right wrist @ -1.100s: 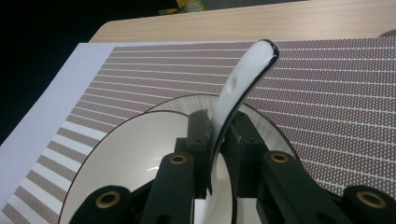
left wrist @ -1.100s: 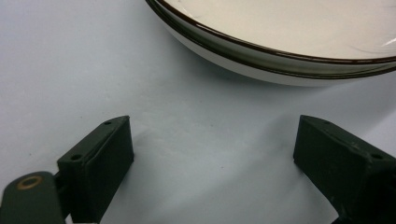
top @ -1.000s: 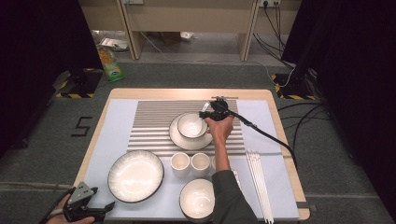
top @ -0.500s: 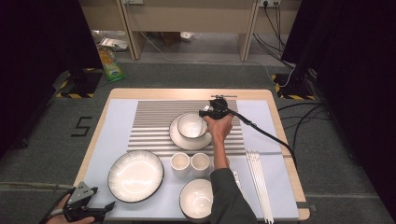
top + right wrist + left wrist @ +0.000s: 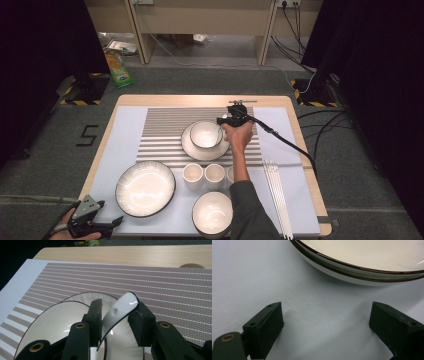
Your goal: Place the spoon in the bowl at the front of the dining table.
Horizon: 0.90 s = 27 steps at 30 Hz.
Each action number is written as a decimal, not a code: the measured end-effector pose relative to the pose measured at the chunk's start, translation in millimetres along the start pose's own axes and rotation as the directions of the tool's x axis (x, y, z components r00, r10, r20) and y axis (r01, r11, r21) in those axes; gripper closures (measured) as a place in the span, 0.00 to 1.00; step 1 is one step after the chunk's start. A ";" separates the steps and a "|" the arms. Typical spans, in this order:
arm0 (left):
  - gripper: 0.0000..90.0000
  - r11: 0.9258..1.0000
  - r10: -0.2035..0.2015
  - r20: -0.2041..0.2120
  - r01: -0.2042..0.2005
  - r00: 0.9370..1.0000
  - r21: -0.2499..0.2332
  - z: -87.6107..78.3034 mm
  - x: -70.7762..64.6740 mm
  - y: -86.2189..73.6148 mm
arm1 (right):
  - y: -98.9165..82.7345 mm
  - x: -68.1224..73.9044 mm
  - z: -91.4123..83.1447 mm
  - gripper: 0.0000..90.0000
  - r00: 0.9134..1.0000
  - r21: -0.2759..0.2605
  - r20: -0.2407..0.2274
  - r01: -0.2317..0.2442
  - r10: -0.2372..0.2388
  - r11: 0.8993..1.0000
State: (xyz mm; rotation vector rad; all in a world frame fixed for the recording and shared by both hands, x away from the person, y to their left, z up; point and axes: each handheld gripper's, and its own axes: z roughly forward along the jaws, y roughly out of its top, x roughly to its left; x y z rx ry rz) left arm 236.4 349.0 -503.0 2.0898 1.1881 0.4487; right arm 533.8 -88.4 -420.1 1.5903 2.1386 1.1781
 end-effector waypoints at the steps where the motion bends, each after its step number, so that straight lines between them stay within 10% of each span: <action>1: 0.12 1.000 0.000 0.000 0.000 1.000 0.000 0.0 0.0 0.0 | -0.2 -0.6 -1.8 0.70 1.000 0.004 0.000 0.007 -0.007 1.000; 27: 0.12 1.000 -0.001 -0.001 0.001 1.000 -0.003 -0.1 -0.2 -0.4 | -12.0 -5.9 -10.0 0.65 0.999 0.027 -0.020 0.028 -0.028 0.999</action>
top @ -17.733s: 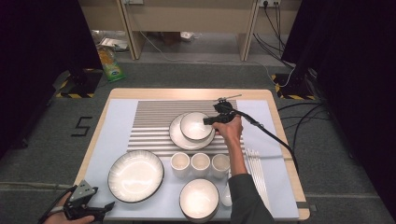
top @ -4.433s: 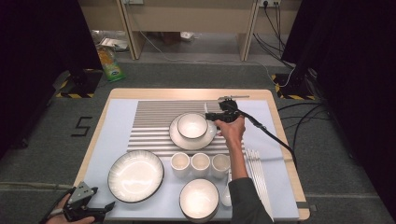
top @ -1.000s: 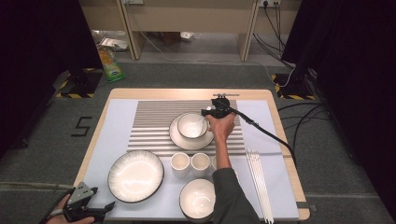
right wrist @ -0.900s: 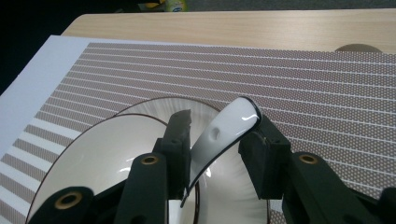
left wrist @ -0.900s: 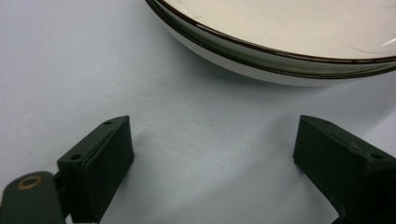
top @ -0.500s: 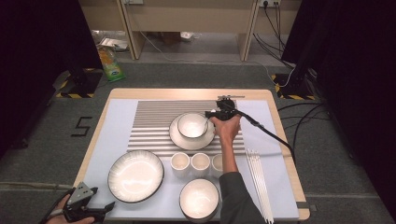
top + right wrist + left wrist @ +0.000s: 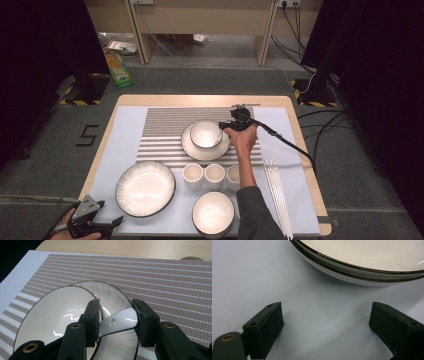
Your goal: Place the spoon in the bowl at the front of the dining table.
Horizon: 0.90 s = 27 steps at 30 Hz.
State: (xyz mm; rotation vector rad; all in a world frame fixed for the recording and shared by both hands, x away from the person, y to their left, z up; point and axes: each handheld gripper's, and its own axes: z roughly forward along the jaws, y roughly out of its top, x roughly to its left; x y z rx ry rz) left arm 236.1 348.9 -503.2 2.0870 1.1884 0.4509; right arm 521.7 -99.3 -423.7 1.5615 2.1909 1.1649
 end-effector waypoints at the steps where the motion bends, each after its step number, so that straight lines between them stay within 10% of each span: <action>1: 0.12 1.000 0.000 0.000 0.000 1.000 0.002 0.0 0.0 0.2 | -0.8 -0.2 -1.0 0.65 1.000 0.000 -0.003 0.004 -0.004 1.000; 16: 0.12 1.000 0.000 0.000 0.000 1.000 0.003 0.1 0.0 0.4 | -14.6 1.1 -13.3 0.57 0.994 0.051 -0.074 0.079 -0.075 0.996; 27: 0.12 1.000 0.000 -0.001 0.000 1.000 0.002 0.1 0.0 0.4 | -18.6 4.8 -7.0 0.57 0.996 0.038 -0.037 0.087 -0.085 0.996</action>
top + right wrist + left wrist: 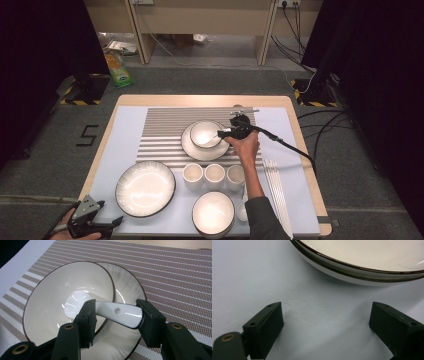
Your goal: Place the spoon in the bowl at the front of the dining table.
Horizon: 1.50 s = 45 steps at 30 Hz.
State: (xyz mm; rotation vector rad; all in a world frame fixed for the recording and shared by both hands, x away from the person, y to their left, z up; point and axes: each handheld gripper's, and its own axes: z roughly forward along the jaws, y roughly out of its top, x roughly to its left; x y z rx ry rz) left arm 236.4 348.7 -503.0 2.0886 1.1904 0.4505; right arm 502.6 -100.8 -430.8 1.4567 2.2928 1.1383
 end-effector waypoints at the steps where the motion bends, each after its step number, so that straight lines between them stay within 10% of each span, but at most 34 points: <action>1: 0.12 1.000 0.001 0.001 -0.001 1.000 0.000 -0.1 0.0 -0.1 | 0.3 0.5 0.7 0.57 1.000 -0.002 0.003 0.001 -0.001 1.000; 25: 0.12 1.000 0.000 0.000 0.000 1.000 -0.002 -0.1 -0.1 -0.4 | 0.9 -9.8 -45.0 0.57 1.000 -0.035 0.001 0.018 -0.018 0.999; 45: 0.12 1.000 -0.001 0.000 0.001 1.000 -0.002 -0.1 -0.1 -0.3 | -33.1 -21.5 -91.9 0.54 0.998 -0.015 0.004 0.068 -0.068 0.998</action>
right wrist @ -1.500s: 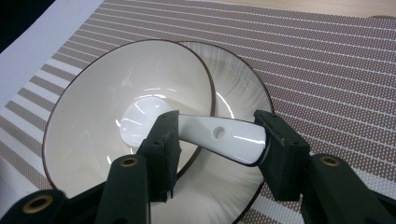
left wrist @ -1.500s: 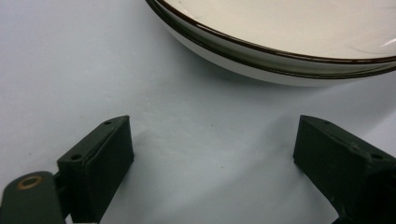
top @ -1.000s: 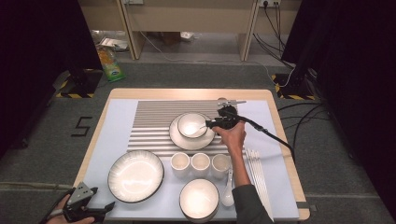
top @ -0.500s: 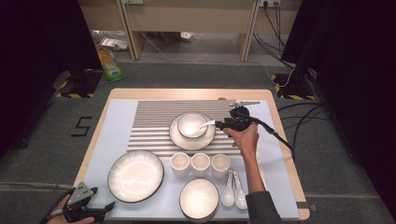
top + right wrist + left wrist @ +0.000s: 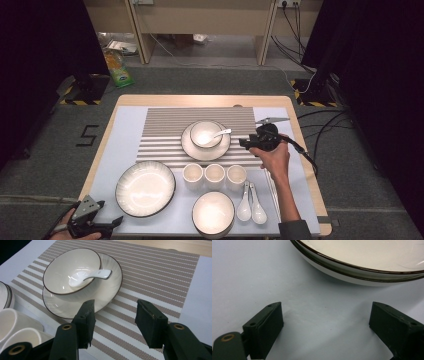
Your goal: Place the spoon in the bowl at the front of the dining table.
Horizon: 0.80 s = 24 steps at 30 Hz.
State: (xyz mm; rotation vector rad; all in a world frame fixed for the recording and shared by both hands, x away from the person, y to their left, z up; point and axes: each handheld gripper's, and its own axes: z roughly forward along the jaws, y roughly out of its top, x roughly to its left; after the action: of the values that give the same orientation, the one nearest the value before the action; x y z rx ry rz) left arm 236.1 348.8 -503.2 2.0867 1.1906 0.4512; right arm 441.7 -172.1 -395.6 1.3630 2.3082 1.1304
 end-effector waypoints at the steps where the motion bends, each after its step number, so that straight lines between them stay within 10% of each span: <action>1: 0.12 1.000 0.000 0.000 0.000 1.000 0.000 0.0 0.0 0.0 | -1.5 -0.7 -1.6 0.54 1.000 -0.001 0.001 -0.007 0.007 1.000; 24: 0.12 1.000 -0.001 -0.001 0.001 1.000 -0.003 0.3 -0.1 -0.1 | -25.7 -5.1 -25.1 0.49 1.000 0.023 0.010 0.001 -0.001 1.000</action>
State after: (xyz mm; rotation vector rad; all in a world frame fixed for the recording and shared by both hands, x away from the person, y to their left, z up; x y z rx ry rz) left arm 236.2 348.6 -503.4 2.0840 1.1905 0.4534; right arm 414.3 -195.8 -398.0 1.3720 2.3218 1.0982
